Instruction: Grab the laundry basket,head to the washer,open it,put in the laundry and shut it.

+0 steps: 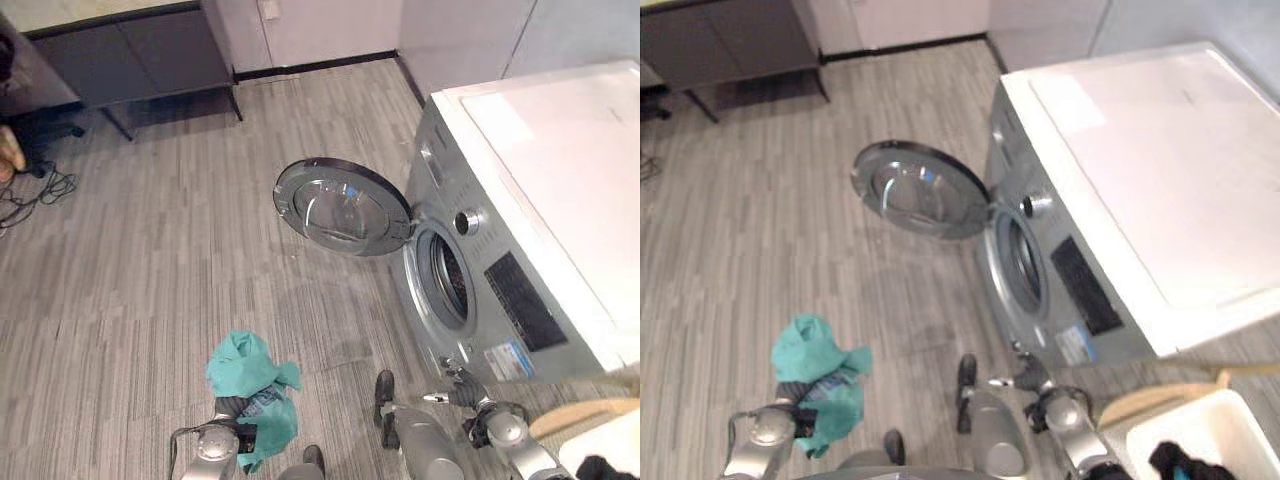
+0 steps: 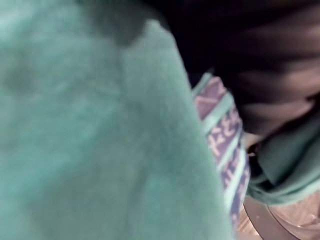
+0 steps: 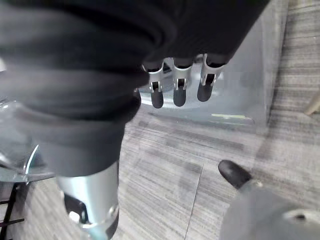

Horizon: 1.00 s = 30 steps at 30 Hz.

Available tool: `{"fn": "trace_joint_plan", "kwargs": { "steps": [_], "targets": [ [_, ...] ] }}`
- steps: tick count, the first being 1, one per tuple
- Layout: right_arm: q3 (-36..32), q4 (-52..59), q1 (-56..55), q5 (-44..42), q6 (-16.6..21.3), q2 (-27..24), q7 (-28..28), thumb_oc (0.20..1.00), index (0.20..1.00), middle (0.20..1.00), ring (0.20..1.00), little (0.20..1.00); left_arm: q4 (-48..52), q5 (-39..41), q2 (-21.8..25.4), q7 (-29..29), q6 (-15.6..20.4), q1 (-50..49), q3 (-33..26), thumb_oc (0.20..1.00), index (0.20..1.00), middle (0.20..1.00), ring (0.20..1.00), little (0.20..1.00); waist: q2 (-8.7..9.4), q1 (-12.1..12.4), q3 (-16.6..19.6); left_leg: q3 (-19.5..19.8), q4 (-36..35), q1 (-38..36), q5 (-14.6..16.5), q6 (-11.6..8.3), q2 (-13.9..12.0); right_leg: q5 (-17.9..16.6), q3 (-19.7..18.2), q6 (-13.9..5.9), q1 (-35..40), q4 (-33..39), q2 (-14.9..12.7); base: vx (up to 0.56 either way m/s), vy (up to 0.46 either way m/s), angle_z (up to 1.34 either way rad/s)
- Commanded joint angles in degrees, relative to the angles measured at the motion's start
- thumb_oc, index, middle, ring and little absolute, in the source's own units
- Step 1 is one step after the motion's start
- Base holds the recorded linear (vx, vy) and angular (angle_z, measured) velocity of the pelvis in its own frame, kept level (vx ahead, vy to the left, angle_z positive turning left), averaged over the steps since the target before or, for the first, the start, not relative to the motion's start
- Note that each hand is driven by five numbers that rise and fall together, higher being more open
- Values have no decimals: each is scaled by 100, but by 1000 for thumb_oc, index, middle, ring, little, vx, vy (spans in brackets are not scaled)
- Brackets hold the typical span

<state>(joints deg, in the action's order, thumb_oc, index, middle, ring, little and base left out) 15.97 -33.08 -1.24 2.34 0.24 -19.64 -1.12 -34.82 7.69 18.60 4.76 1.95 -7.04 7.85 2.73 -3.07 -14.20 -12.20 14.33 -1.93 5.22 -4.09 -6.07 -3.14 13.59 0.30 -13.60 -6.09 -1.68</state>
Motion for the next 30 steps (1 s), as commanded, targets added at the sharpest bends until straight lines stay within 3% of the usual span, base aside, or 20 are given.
{"fn": "trace_joint_plan", "kwargs": {
  "steps": [1, 3, 6, 7, 11, 14, 17, 21, 22, 27, 29, 30],
  "targets": [
    [66, 285, -143, 114, 145, -250, -106, 1000, 1000, 1000, 1000, 1000, 300, -185, 108, -19, 169, -138, -90, 200, 200, 200, 200, 200, 147, -115, 199, 167, 240, 445, 199, 87, 541, 458, -420, -438, 958, 669, -158, 111, -60, -10],
    [64, 252, -133, 106, 139, -262, -101, 1000, 1000, 1000, 1000, 1000, 309, -198, 114, -30, 166, -137, -71, 200, 200, 200, 200, 200, 201, -101, 227, 308, 125, 572, 247, 112, 602, 461, -502, -441, 973, 698, -183, 90, 3, -35],
    [-77, 281, -139, 19, 183, -310, -163, 1000, 1000, 1000, 1000, 1000, 399, -221, 125, -34, 154, -62, 21, 200, 200, 200, 200, 200, 256, -71, 242, 1042, -393, 724, 131, 107, 752, 525, -953, -427, 1032, 656, -42, 156, 44, -63],
    [-106, 223, -163, 6, 179, -302, -159, 1000, 1000, 1000, 1000, 1000, 432, -201, 109, -48, 192, -73, 48, 200, 200, 200, 200, 200, 253, -82, 256, 1113, -431, 699, 141, 106, 755, 560, -1032, -419, 1035, 643, -9, 89, 30, -113],
    [-197, 117, -208, -69, 204, -256, -168, 1000, 1000, 1000, 1000, 1000, 490, -241, 159, -124, 191, 24, 161, 200, 200, 200, 200, 200, 283, -124, 309, 1193, -429, 655, 166, 160, 828, 571, -1284, -422, 1038, 582, 56, 79, 101, -98],
    [-296, 25, -221, -128, 209, -220, -146, 1000, 1000, 1000, 1000, 1000, 486, -298, 205, -148, 200, 67, 204, 200, 200, 200, 200, 200, 219, -233, 368, 1111, -834, 415, 151, 289, 897, 519, -1528, -498, 956, 458, 114, 69, 192, -57],
    [-379, -150, -215, -213, 190, -110, -134, 1000, 1000, 1000, 1000, 1000, 441, -294, 258, -113, 227, 70, 119, 200, 200, 200, 200, 200, 201, -270, 418, 712, -1145, 222, 70, 404, 890, 406, -1736, -632, 805, 361, 110, 23, 160, -79],
    [-462, -273, -214, -220, 174, -75, -159, 1000, 1000, 1000, 1000, 1000, 394, -236, 257, -102, 229, 15, 32, 200, 200, 200, 200, 200, 200, -260, 458, 597, -1226, 110, 85, 460, 921, 365, -1765, -691, 791, 330, 72, 17, 72, -47],
    [-1537, -1571, -235, -1730, 612, 343, -387, 1000, 1000, 1000, 1000, 1000, -298, 264, 121, -55, 425, 83, -253, 200, 200, 200, 200, 200, 80, 171, 517, 161, -1313, 274, -292, 211, 317, 759, -642, -722, 1564, 650, -215, 59, 17, -8],
    [-1451, -1651, -316, -1492, 604, 265, -392, 1000, 1000, 1000, 1000, 1000, -340, 97, 88, -97, 391, 61, -186, 200, 200, 200, 200, 200, 119, 101, 592, 183, -1322, 107, -252, 200, 290, 831, -688, -674, 1699, 657, -143, 62, -24, -6],
    [-1485, -1650, -400, -1539, 594, 290, -380, 1000, 1000, 1000, 1000, 1000, -195, 57, 130, -107, 378, 90, -134, 200, 200, 200, 200, 200, 154, 47, 523, 239, -1043, 210, -171, 179, 266, 878, -762, -623, 1669, 628, -128, -4, -62, 10],
    [-1523, -1632, -431, -1583, 595, 294, -377, 1000, 1000, 1000, 1000, 1000, -87, -6, 176, -144, 361, 162, -43, 200, 200, 200, 200, 200, 196, 10, 406, 246, -557, 447, -122, 110, 239, 935, -805, -551, 1658, 581, -144, -33, -47, 14]
  ]
}}
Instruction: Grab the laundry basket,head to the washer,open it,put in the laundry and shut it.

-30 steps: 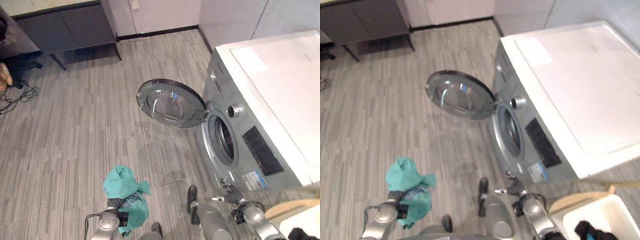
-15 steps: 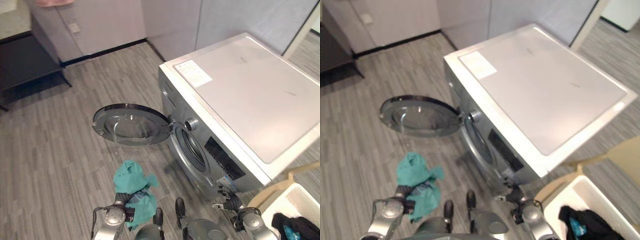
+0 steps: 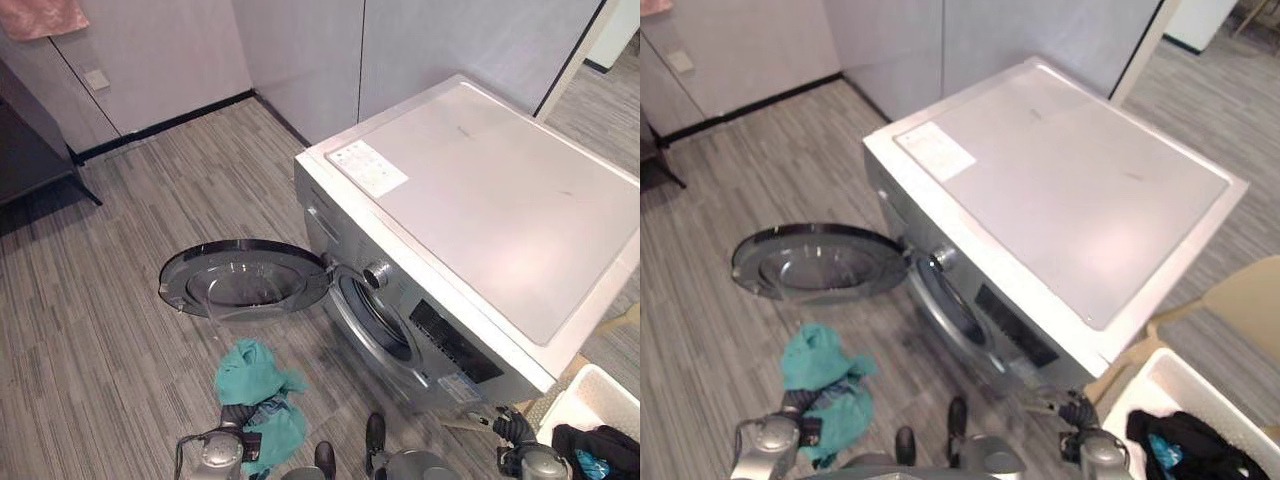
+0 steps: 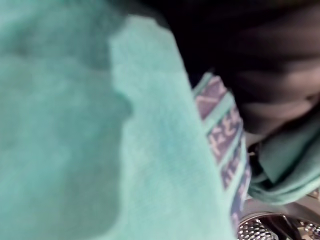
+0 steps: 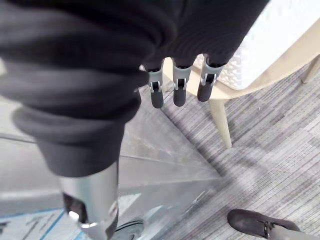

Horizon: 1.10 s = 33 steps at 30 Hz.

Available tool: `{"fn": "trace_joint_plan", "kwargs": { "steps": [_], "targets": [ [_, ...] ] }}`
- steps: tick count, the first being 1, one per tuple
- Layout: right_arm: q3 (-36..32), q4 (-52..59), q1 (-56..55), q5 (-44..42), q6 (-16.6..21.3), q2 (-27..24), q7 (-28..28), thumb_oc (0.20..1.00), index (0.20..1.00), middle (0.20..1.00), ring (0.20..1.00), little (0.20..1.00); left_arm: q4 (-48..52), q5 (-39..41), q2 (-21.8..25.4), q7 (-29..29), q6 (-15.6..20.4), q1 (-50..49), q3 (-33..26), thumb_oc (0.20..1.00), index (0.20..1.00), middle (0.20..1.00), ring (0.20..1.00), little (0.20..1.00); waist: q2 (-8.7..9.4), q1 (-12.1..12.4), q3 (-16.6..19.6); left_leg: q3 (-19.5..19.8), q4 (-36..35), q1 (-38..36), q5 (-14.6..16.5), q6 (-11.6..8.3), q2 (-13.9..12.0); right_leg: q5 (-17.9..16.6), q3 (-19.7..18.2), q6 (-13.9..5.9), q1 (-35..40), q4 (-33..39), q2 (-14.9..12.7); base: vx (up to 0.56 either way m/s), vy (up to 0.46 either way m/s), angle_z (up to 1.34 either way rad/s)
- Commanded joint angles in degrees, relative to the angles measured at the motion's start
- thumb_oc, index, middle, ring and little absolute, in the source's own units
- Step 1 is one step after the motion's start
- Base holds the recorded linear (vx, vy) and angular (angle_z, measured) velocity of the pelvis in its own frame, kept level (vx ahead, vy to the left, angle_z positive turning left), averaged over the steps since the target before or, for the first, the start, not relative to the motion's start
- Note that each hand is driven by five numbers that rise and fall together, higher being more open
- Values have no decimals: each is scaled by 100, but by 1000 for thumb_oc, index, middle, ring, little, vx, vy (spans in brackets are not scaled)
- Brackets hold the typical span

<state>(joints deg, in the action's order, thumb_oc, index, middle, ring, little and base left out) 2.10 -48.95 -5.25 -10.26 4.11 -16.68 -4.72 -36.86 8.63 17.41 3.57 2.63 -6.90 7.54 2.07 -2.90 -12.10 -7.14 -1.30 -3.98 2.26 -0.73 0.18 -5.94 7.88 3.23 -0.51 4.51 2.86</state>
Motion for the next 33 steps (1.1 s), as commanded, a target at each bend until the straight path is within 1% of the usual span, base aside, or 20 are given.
{"fn": "trace_joint_plan", "kwargs": {
  "steps": [1, 2, 3, 7, 8, 9, 10, 11, 12, 15, 17, 18, 20, 21, 22, 25, 26, 28, 30, 33],
  "targets": [
    [-137, -44, -29, -323, 208, -2, -17, 1000, 1000, 1000, 1000, 1000, 118, -100, 296, -24, 293, 150, -11, 200, 200, 200, 200, 200, 257, -12, 202, -252, 1042, 680, 190, -228, -393, 1216, -229, -842, 338, -483, -593, -34, -39, 20],
    [-125, -46, -37, -323, 204, -56, -18, 1000, 1000, 1000, 1000, 1000, 201, -126, 334, -44, 305, 276, 86, 200, 200, 200, 200, 200, 301, -2, 65, -190, 1693, 1065, 55, -341, -424, 1261, -249, -749, 374, -528, -603, 1, -11, 23],
    [-129, -45, -34, -317, 199, -71, -24, 1000, 1000, 1000, 1000, 1000, 175, -131, 327, -37, 310, 345, 129, 200, 200, 200, 200, 200, 309, -14, 37, -154, 1870, 1205, 24, -362, -464, 1291, -230, -724, 379, -547, -602, 44, 14, 22],
    [-107, -128, -52, -251, 167, -123, -31, 1000, 1000, 1000, 1000, 1000, 207, -174, 315, -44, 300, 409, 222, 200, 200, 200, 200, 200, 319, -18, 60, -139, 1440, 1229, 96, -304, -592, 1376, -246, -777, 414, -600, -645, 142, 106, 7],
    [-29, -228, 33, -161, 144, -155, -66, 1000, 1000, 1000, 1000, 1000, 185, -169, 312, -22, 315, 444, 291, 200, 200, 200, 200, 200, 320, 51, 37, 423, 1002, 1338, -107, -374, -642, 1436, -448, -835, 395, -692, -641, 127, 137, -17],
    [-30, -229, 35, -160, 144, -155, -66, 1000, 1000, 1000, 1000, 1000, 184, -169, 312, -22, 315, 447, 291, 200, 200, 200, 200, 200, 319, 43, 54, 429, 982, 1354, -129, -375, -640, 1428, -442, -834, 373, -691, -641, 277, 295, -38],
    [29, -308, 91, -83, 133, -202, -90, 1000, 1000, 1000, 1000, 1000, 145, -151, 309, 9, 332, 509, 370, 200, 200, 200, 200, 200, 289, 86, 22, 1101, 714, 1523, -344, -455, -677, 1517, -701, -871, 361, -807, -654, 198, 255, -53],
    [39, -345, 127, -42, 104, -215, -110, 1000, 1000, 1000, 1000, 1000, 110, -140, 303, 33, 335, 522, 395, 200, 200, 200, 200, 200, 261, 89, 16, 1343, 641, 1659, -459, -486, -675, 1557, -855, -889, 318, -890, -677, 271, 348, -69],
    [71, -373, 153, 24, 113, -207, -70, 1000, 1000, 1000, 1000, 1000, 68, -165, 294, 20, 342, 502, 414, 200, 200, 200, 200, 200, 207, 93, 45, 1407, 488, 1548, -371, -469, -681, 1639, -1014, -935, 292, -979, -677, 212, 312, -89],
    [58, -518, 246, 30, 52, -170, -45, 1000, 1000, 1000, 1000, 1000, -6, -217, 309, -38, 366, 631, 528, 200, 200, 200, 200, 200, 217, -36, 70, 960, 767, 1520, -178, -398, -577, 1487, -1306, -1105, 226, -935, -993, 199, 366, -107],
    [102, -548, 427, 67, 14, -114, -65, 1000, 1000, 1000, 1000, 1000, -76, -250, 353, 4, 399, 795, 538, 200, 200, 200, 200, 200, 201, -56, 46, 461, 880, 1518, -24, -309, -566, 1303, -1522, -1209, -118, -1034, -1149, 14, 344, -101],
    [167, -501, 525, 68, 31, -103, -84, 1000, 1000, 1000, 1000, 1000, -29, -244, 420, 49, 423, 860, 541, 200, 200, 200, 200, 200, 183, -34, 13, 119, 874, 1476, 38, -263, -625, 1152, -1419, -1239, -371, -1106, -1236, -83, 281, -176],
    [281, -435, 639, 128, 35, -42, -77, 1000, 1000, 1000, 1000, 1000, 5, -213, 484, 95, 429, 927, 501, 200, 200, 200, 200, 200, 115, 43, 3, -403, 729, 1331, 73, -226, -727, 1031, -612, -1192, -629, -1233, -1423, -56, 303, -243],
    [352, -352, 641, 203, 52, 0, -75, 1000, 1000, 1000, 1000, 1000, 91, -228, 511, 106, 427, 903, 481, 200, 200, 200, 200, 200, 87, 57, -23, -795, 595, 1108, 106, -137, -709, 1065, 98, -1101, -708, -1503, -1460, -6, 244, -220],
    [352, -351, 641, 204, 51, 0, -75, 1000, 1000, 1000, 1000, 1000, 92, -228, 511, 106, 427, 903, 481, 200, 200, 200, 200, 200, 90, 61, -29, -801, 591, 1098, 106, -136, -707, 1068, 93, -1102, -706, -1508, -1462, 2, 232, -215],
    [453, -204, 595, 285, 79, 16, -41, 1000, 1000, 1000, 1000, 1000, 246, -204, 503, 111, 435, 866, 394, 200, 200, 200, 200, 200, 107, 70, -65, -1368, 492, 747, 298, -82, -588, 1358, 895, -1052, -734, -1943, -1336, 30, 147, -100],
    [454, -201, 594, 285, 77, 16, -41, 1000, 1000, 1000, 1000, 1000, 246, -204, 503, 110, 435, 865, 393, 200, 200, 200, 200, 200, 110, 76, -67, -1375, 490, 741, 300, -81, -586, 1362, 886, -1052, -738, -1951, -1338, -31, 86, -95],
    [518, -98, 560, 329, 68, 28, -47, 1000, 1000, 1000, 1000, 1000, 328, -138, 467, 181, 441, 863, 351, 200, 200, 200, 200, 200, 116, 124, -118, -1622, 566, 678, 395, -44, -570, 1400, 1292, -961, -765, -1982, -1389, -44, -17, -118],
    [520, 89, 489, 258, 109, -13, -86, 1000, 1000, 1000, 1000, 1000, 423, -53, 395, 309, 492, 971, 357, 200, 200, 200, 200, 200, 108, -35, -251, -1710, 888, 869, 463, -96, -550, 1413, 796, -939, -768, -1508, -1059, -106, -106, -57],
    [649, 227, 639, 173, 137, -180, -217, 1000, 1000, 1000, 1000, 1000, 622, 209, 357, 484, 591, 1246, 354, 200, 200, 200, 200, 200, 145, 11, -685, -1599, 1968, 1588, 629, -148, -866, 1329, 599, -812, -1102, -1529, -1021, -270, -107, -17]
  ]
}}
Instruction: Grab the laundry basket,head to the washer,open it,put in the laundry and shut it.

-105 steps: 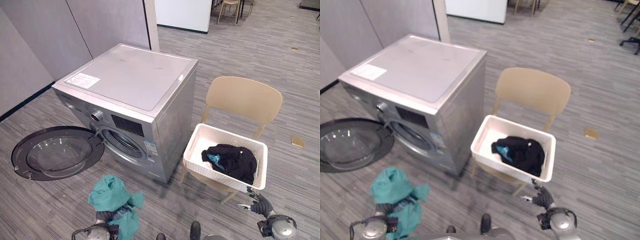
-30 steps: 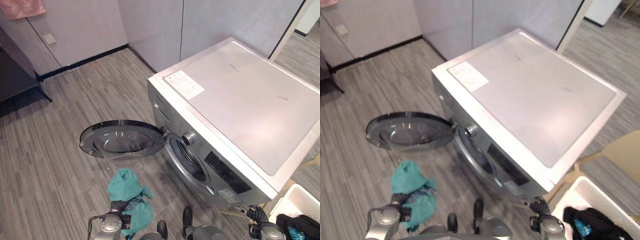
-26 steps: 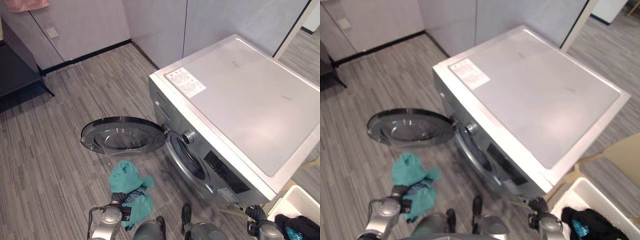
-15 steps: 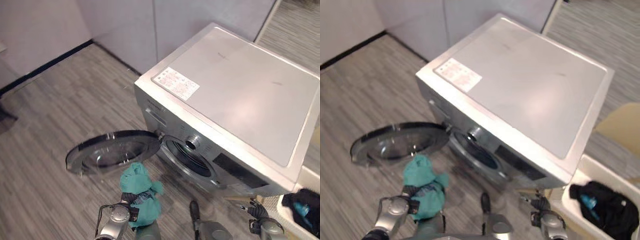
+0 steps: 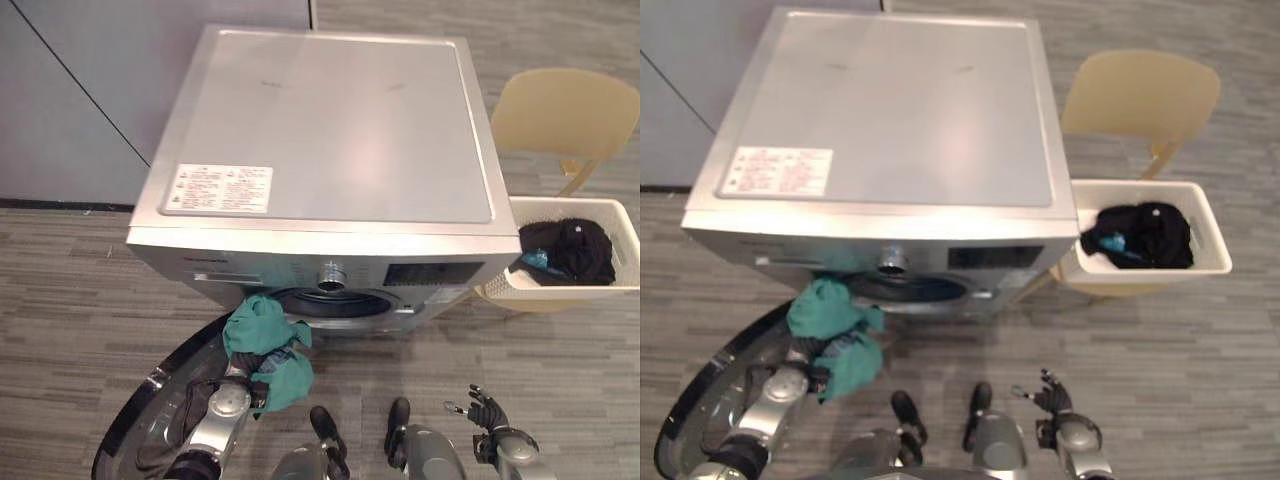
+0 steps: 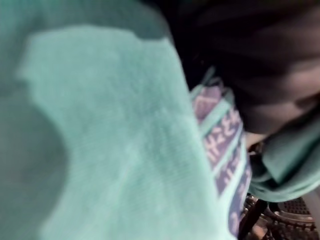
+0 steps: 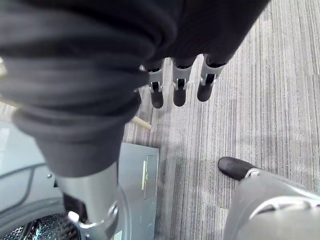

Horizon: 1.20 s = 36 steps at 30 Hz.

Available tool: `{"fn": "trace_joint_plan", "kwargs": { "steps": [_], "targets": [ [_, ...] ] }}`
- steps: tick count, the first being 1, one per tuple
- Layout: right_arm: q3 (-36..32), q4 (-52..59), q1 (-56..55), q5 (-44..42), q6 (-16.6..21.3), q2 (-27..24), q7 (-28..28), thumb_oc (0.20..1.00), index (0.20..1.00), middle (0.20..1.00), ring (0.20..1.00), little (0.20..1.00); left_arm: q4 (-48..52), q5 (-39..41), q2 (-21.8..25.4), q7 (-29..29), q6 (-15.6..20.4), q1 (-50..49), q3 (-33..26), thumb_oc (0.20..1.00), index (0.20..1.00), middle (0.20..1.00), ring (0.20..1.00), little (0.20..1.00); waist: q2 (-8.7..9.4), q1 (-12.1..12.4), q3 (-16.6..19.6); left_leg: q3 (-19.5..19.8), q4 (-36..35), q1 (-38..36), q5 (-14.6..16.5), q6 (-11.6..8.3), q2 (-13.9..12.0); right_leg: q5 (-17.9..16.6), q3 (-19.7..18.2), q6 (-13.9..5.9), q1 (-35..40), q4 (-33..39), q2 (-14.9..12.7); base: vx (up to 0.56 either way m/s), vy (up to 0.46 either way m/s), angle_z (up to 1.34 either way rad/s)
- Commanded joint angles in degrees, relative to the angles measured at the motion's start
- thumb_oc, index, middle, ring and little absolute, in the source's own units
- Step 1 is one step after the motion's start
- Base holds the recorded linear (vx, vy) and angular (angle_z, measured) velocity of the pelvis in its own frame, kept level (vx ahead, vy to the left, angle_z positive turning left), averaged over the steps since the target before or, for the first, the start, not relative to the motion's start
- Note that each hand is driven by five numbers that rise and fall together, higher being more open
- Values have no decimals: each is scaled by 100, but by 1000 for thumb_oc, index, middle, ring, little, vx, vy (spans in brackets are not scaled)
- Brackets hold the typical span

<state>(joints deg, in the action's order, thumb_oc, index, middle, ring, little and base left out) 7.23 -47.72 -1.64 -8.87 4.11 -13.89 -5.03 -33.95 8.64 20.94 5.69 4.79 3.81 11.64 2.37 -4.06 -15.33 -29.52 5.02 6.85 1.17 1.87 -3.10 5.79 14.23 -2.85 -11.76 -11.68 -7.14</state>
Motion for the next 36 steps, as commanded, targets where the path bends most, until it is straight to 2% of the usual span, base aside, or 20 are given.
{"fn": "trace_joint_plan", "kwargs": {
  "steps": [1, 2, 3, 4, 6, 10, 11, 12, 14, 15, 16, 18, 21, 25, 26, 27, 28, 30, 32, 36],
  "targets": [
    [222, 162, 466, -56, 184, -496, -272, 1000, 1000, 1000, 1000, 1000, 248, 324, -6, 485, 436, 554, 3, 200, 200, 200, 200, 200, 122, 217, -528, 1403, 1828, 1144, 652, -565, -537, 204, -75, -128, -298, -78, 107, -284, -158, -68],
    [227, 195, 502, -86, 233, -519, -330, 1000, 1000, 1000, 1000, 1000, 210, 357, -25, 575, 462, 707, 72, 200, 200, 200, 200, 200, 109, 224, -563, 1767, 1824, 1350, 684, -589, -452, 236, -45, -135, -372, -115, 123, -176, -97, -68],
    [224, 194, 505, -86, 234, -520, -330, 1000, 1000, 1000, 1000, 1000, 204, 357, -27, 577, 465, 715, 75, 200, 200, 200, 200, 200, 103, 214, -558, 1781, 1832, 1367, 686, -588, -450, 241, -32, -135, -380, -120, 121, -28, 20, -21],
    [224, 263, 527, -128, 294, -560, -413, 1000, 1000, 1000, 1000, 1000, 202, 425, -54, 679, 504, 941, 143, 200, 200, 200, 200, 200, 12, 140, -683, 2013, 1462, 1411, 596, -587, -501, 325, -73, -169, -640, -395, 144, -55, 58, -20],
    [211, 278, 567, -160, 327, -574, -478, 1000, 1000, 1000, 1000, 1000, 172, 444, -26, 757, 538, 1120, 147, 200, 200, 200, 200, 200, 4, 106, -788, 2030, 1518, 1588, 590, -563, -486, 356, -112, -165, -926, -687, 89, -80, 56, -8],
    [257, 452, 849, -409, 415, -614, -582, 1000, 1000, 1000, 1000, 1000, 473, 604, 156, 936, 689, 1514, 253, 200, 200, 200, 200, 200, 14, 20, -1031, 1861, 2373, 2582, 817, -355, -471, 506, -360, -84, -2142, -1773, -84, -118, 133, -2],
    [289, 566, 917, -439, 476, -602, -641, 1000, 1000, 1000, 1000, 1000, 578, 486, 213, 1008, 688, 1715, 335, 200, 200, 200, 200, 200, 10, -16, -1040, 1819, 2808, 3103, 973, -296, -568, 641, -444, -36, -2692, -2179, -133, -79, 78, -26],
    [287, 565, 921, -439, 476, -601, -641, 1000, 1000, 1000, 1000, 1000, 574, 485, 214, 1009, 688, 1721, 336, 200, 200, 200, 200, 200, 8, -15, -1020, 1822, 2835, 3144, 984, -295, -572, 651, -445, -36, -2731, -2202, -135, -80, 49, -34],
    [340, 759, 1188, -497, 602, -628, -709, 1000, 1000, 1000, 1000, 1000, 552, 156, 403, 1269, 672, 2338, 483, 200, 200, 200, 200, 200, 1, -103, -1021, 1835, 3507, 3932, 1221, -231, -692, 824, -573, 35, -3538, -2833, -199, -84, 50, -12],
    [335, 758, 1192, -497, 602, -627, -709, 1000, 1000, 1000, 1000, 1000, 544, 155, 401, 1271, 674, 2350, 488, 200, 200, 200, 200, 200, -6, -99, -991, 1841, 3545, 3990, 1237, -231, -700, 837, -573, 37, -3592, -2864, -198, -106, 57, -3],
    [379, 878, 1302, -515, 691, -652, -783, 1000, 1000, 1000, 1000, 1000, 504, -105, 639, 1569, 617, 2915, 576, 200, 200, 200, 200, 200, -42, -164, -990, 1881, 4046, 4528, 1406, -192, -768, 947, -623, 45, -4118, -3307, -250, -43, 20, -1],
    [423, 975, 1359, -511, 746, -660, -815, 1000, 1000, 1000, 1000, 1000, 412, -151, 751, 1738, 614, 3293, 624, 200, 200, 200, 200, 200, -48, -186, -952, 1914, 4360, 4869, 1500, -160, -810, 1056, -651, 78, -4419, -3567, -268, -32, -5, -2],
    [620, 1231, 1357, -606, 1009, -793, -788, 1000, 1000, 1000, 1000, 1000, -484, -355, 1591, 2541, 537, 5417, 1093, 200, 200, 200, 200, 200, -90, -405, -848, 2172, 5351, 5878, 1834, 10, -950, 1425, -743, 184, -5412, -4509, -303, 13, -22, -11],
    [684, 1373, 1346, -785, 1185, -855, -653, 1000, 1000, 1000, 1000, 1000, -1055, -492, 2182, 2860, 440, 6749, 1657, 200, 200, 200, 200, 200, -133, -537, -730, 2318, 5908, 6443, 1998, 52, -1023, 1564, -800, 214, -5974, -5044, -294, 33, -28, -9],
    [714, 1427, 1362, -809, 1214, -896, -617, 1000, 1000, 1000, 1000, 1000, -1280, -448, 2256, 2854, 393, 7043, 1809, 445, 445, 445, 445, 445, -136, -567, -719, 2360, 5993, 6536, 2015, 50, -1042, 1577, -812, 220, -6074, -5119, -282, 0, 0, 0],
    [730, 1511, 1441, -910, 1231, -1036, -522, 1000, 1000, 1000, 1000, 1000, -1883, -405, 2437, 2583, 302, 7607, 2208, 1000, 1000, 1000, 1000, 1000, -153, -613, -702, 2357, 6148, 6694, 2031, 49, -1083, 1568, -818, 224, -6231, -5248, -259, 0, 0, 0],
    [721, 1511, 1452, -915, 1230, -1026, -518, 1000, 1000, 1000, 1000, 1000, -1922, -390, 2433, 2572, 318, 7658, 2242, 1000, 1000, 1000, 1000, 1000, -145, -605, -707, 2360, 6158, 6710, 2033, 50, -1084, 1570, -818, 223, -6246, -5257, -259, 0, 0, 0],
    [717, 1560, 1551, -989, 1210, -1191, -410, 1000, 1000, 1000, 1000, 1000, -2410, -500, 2585, 2235, 236, 8128, 2662, 1000, 1000, 1000, 1000, 1000, -164, -625, -709, 2385, 6226, 6810, 2017, 43, -1112, 1560, -832, 231, -6347, -5300, -234, -28, -7, -6],
    [694, 1721, 1539, -1017, 1182, -1376, -247, 1000, 1000, 1000, 1000, 1000, -2547, -840, 2743, 1865, 186, 8187, 2917, 1000, 1000, 1000, 1000, 1000, -179, -611, -704, 2433, 6302, 6915, 1988, 22, -1142, 1520, -823, 224, -6426, -5353, -187, -37, -20, -4],
    [646, 1874, 1425, -1013, 1173, -1482, -129, 1000, 1000, 1000, 1000, 1000, -2497, -926, 2769, 1576, 193, 7920, 2885, 1000, 1000, 1000, 1000, 1000, -185, -591, -656, 2466, 6278, 6959, 1933, -17, -1178, 1446, -799, 215, -6439, -5289, -153, -40, -32, -3]
  ]
}}
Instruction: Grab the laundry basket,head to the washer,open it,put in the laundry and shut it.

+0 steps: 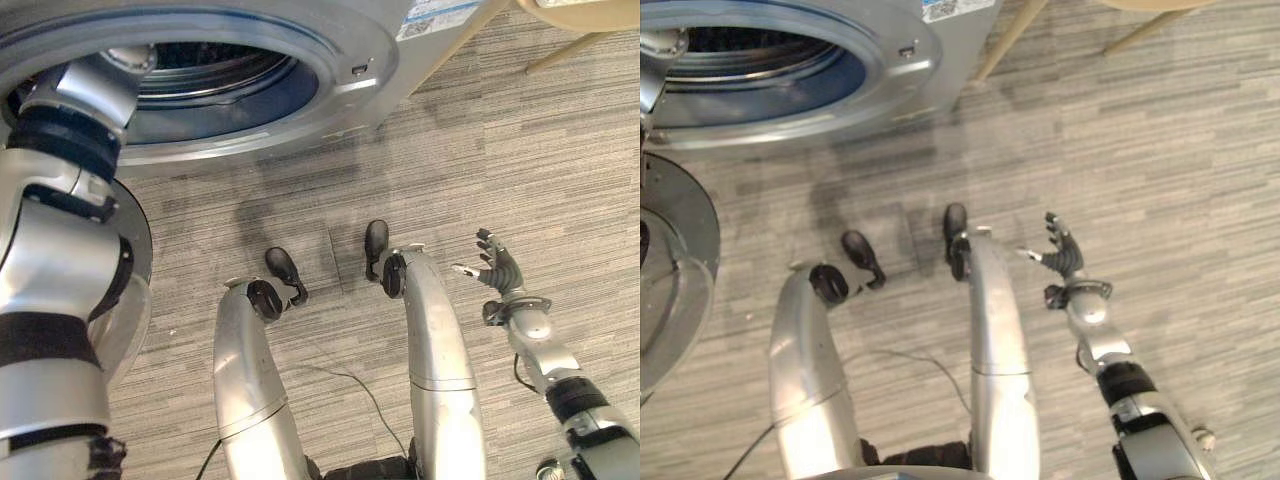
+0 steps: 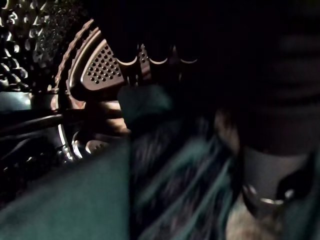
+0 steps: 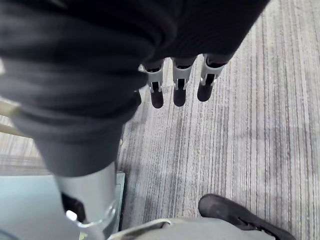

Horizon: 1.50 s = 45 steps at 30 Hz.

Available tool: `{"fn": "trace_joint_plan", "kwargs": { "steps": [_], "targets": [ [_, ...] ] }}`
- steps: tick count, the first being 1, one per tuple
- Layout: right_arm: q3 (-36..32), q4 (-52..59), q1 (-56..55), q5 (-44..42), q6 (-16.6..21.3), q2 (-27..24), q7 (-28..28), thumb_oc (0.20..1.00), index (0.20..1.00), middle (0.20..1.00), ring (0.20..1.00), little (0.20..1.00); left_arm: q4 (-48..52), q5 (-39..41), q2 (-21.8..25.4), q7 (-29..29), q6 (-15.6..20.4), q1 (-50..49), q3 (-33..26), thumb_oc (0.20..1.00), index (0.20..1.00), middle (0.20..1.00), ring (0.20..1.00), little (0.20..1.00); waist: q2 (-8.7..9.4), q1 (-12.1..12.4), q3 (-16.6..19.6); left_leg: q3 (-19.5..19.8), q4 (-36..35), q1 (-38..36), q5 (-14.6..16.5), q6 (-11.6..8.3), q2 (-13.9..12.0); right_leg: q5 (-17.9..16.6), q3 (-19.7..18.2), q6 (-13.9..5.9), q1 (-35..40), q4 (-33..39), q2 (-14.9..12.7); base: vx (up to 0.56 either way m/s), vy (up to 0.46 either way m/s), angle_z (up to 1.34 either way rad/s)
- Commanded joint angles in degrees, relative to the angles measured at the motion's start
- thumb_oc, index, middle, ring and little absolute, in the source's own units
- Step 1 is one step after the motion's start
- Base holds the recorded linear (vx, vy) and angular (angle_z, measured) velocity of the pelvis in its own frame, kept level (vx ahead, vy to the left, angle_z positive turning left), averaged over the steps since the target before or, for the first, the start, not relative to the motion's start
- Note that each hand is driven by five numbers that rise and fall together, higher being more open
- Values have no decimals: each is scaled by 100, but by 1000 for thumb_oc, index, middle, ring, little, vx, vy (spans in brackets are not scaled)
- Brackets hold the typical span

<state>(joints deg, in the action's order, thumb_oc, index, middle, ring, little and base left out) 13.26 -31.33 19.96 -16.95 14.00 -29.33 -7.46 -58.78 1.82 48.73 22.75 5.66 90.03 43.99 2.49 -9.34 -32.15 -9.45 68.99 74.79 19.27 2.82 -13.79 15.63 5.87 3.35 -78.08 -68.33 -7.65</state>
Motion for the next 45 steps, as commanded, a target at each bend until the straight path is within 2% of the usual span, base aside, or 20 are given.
{"fn": "trace_joint_plan", "kwargs": {
  "steps": [1, 7, 12, 15, 16, 17, 18, 22, 25, 28, 29, 30, 36, 38, 39, 40, 41, 43, 44, 45],
  "targets": [
    [11, 238, -797, -224, 184, 47, 144, 1000, 1000, 1000, 1000, 1000, -12, -352, -57, -212, 88, -881, -373, 1000, 1000, 1000, 1000, 1000, -192, -44, 1056, 490, -154, 160, 86, -151, -112, 455, 56, -390, 206, 424, -75, -29, -43, 3],
    [18, 111, -827, -230, 188, 92, 108, 1000, 1000, 1000, 1000, 1000, 234, -339, -90, -144, 125, -1377, -675, 1000, 1000, 1000, 1000, 1000, -202, 17, 1159, 539, -324, 121, -9, -228, -95, 400, 114, -367, 285, 595, -58, -28, -34, 2],
    [12, -74, -877, -138, 85, 350, -22, 1000, 1000, 1000, 1000, 1000, 1067, 121, -382, -77, 302, -3008, -1791, 1000, 1000, 1000, 1000, 1000, -233, 165, 1327, 420, -1004, -434, -204, -349, -29, 261, 193, -401, 829, 1184, -58, -22, -14, 5],
    [-10, -336, -930, 163, -89, 557, -108, 1000, 1000, 1000, 1000, 1000, 1938, 313, -1072, -334, 418, -4890, -2670, 1000, 1000, 1000, 1000, 1000, -246, 340, 1370, 172, -2101, -1600, -423, -430, 71, 1, 217, -522, 1856, 2140, -97, -27, 42, 6],
    [-87, -475, -1023, 326, -179, 656, -134, 1000, 1000, 1000, 1000, 1000, 2309, 353, -1459, -456, 480, -5847, -2973, 1000, 1000, 1000, 1000, 1000, -230, 408, 1384, 55, -2725, -2329, -547, -444, 195, -163, 258, -610, 2520, 2680, -88, 14, 34, 6],
    [-69, -472, -1033, 328, -179, 649, -136, 1000, 1000, 1000, 1000, 1000, 2341, 345, -1461, -458, 469, -5890, -2998, 1000, 1000, 1000, 1000, 1000, -221, 395, 1348, 39, -2783, -2420, -569, -444, 205, -181, 253, -614, 2599, 2724, -89, 82, 57, 3],
    [-169, -617, -1106, 343, -256, 754, -113, 1000, 1000, 1000, 1000, 1000, 2534, 505, -1851, -616, 505, -6617, -3160, 1000, 1000, 1000, 1000, 1000, -213, 471, 1374, -43, -3415, -3110, -718, -459, 327, -372, 265, -708, 3202, 3232, -47, 53, 38, 8],
    [-263, -724, -1258, 496, -359, 769, -146, 1000, 1000, 1000, 1000, 1000, 2637, 548, -2101, -810, 503, -7331, -3260, 1000, 1000, 1000, 1000, 1000, -202, 549, 1334, -128, -4086, -3866, -910, -469, 419, -524, 298, -766, 3902, 3834, 8, 91, 31, 12],
    [-537, -1014, -1616, 464, -492, 846, -78, 1000, 1000, 1000, 1000, 1000, 2417, 890, -2576, -1258, 454, -8401, -3391, 1000, 1000, 1000, 1000, 1000, -213, 625, 1436, -227, -5371, -5415, -1248, -502, 659, -893, 249, -906, 5385, 5133, 147, 220, 70, -11],
    [-592, -1092, -1720, 488, -516, 860, -38, 1000, 1000, 1000, 1000, 1000, 2344, 1011, -2720, -1421, 427, -8641, -3363, 1000, 1000, 1000, 1000, 1000, -153, 707, 1453, -46, -5633, -5814, -1430, -485, 835, -1168, 159, -896, 5874, 5609, 185, 81, 69, -49],
    [-664, -1110, -1842, 552, -510, 866, -1, 1000, 1000, 1000, 1000, 1000, 2258, 1004, -2835, -1563, 408, -8803, -3294, 1000, 1000, 1000, 1000, 1000, -154, 730, 1564, 352, -5968, -6207, -1404, -523, 1115, -1226, 68, -938, 6339, 6023, 243, 148, 99, -36],
    [-717, -1199, -1894, 577, -526, 859, 39, 1000, 1000, 1000, 1000, 1000, 2203, 942, -2881, -1639, 383, -8874, -3244, 1000, 1000, 1000, 1000, 1000, -170, 683, 1653, 364, -6156, -6434, -1401, -511, 1173, -1324, 25, -975, 6541, 6208, 245, 209, 144, -24],
    [-974, -1394, -2116, 419, -606, 1026, 140, 1000, 1000, 1000, 1000, 1000, 1619, 271, -3050, -1906, 232, -8865, -2843, 1000, 1000, 1000, 1000, 1000, -286, 444, 2150, -336, -6938, -7385, -1422, -377, 1286, -1609, -471, -1192, 6971, 6685, 311, 146, 131, -42],
    [-974, -1394, -2115, 419, -607, 1028, 140, 1000, 1000, 1000, 1000, 1000, 1618, 271, -3048, -1906, 232, -8863, -2844, 1000, 1000, 1000, 1000, 1000, -280, 453, 2163, -347, -6941, -7368, -1435, -379, 1287, -1622, -482, -1190, 6950, 6689, 311, 31, 57, -110],
    [-1028, -1364, -2132, 317, -621, 1081, 121, 1000, 1000, 1000, 1000, 1000, 1458, 194, -3133, -1830, 218, -8770, -2821, 1000, 1000, 1000, 1000, 1000, -314, 375, 2174, -732, -7078, -7563, -1401, -336, 1261, -1682, -554, -1281, 6850, 6612, 341, 1, 52, -93],
    [-1033, -1335, -2134, 292, -625, 1115, 124, 1000, 1000, 1000, 1000, 1000, 1414, 169, -3148, -1827, 221, -8734, -2812, 1000, 1000, 1000, 1000, 1000, -318, 379, 2183, -930, -7124, -7599, -1406, -331, 1241, -1731, -501, -1312, 6768, 6586, 329, -19, 1, -137],
    [-1072, -1317, -2192, 301, -616, 1175, 82, 1000, 1000, 1000, 1000, 1000, 1429, 122, -3148, -1795, 230, -8662, -2753, 1000, 1000, 1000, 1000, 1000, -372, 408, 2187, -1372, -7173, -7725, -1383, -365, 1120, -1745, 333, -1327, 6664, 6486, 118, 35, -57, -193],
    [-1082, -1299, -2245, 350, -615, 1223, 15, 1000, 1000, 1000, 1000, 1000, 1531, 106, -3122, -1789, 208, -8614, -2730, 1000, 1000, 1000, 1000, 1000, -458, 498, 2225, -1677, -7090, -7879, -1232, -399, 981, -1583, 1580, -1304, 6708, 6293, -230, 77, -96, -252],
    [-1101, -1310, -2268, 344, -622, 1254, -9, 1000, 1000, 1000, 1000, 1000, 1563, 114, -3120, -1798, 197, -8623, -2741, 1000, 1000, 1000, 1000, 1000, -445, 497, 2277, -1944, -7020, -7970, -1159, -390, 946, -1567, 2083, -1259, 6744, 6240, -389, 81, -129, -219],
    [-1115, -1335, -2332, 369, -640, 1262, -29, 1000, 1000, 1000, 1000, 1000, 1589, 97, -3117, -1800, 196, -8648, -2761, 1000, 1000, 1000, 1000, 1000, -422, 476, 2337, -2105, -6929, -8054, -1055, -358, 943, -1514, 2241, -1217, 6818, 6254, -427, 78, -94, -193]
  ]
}}
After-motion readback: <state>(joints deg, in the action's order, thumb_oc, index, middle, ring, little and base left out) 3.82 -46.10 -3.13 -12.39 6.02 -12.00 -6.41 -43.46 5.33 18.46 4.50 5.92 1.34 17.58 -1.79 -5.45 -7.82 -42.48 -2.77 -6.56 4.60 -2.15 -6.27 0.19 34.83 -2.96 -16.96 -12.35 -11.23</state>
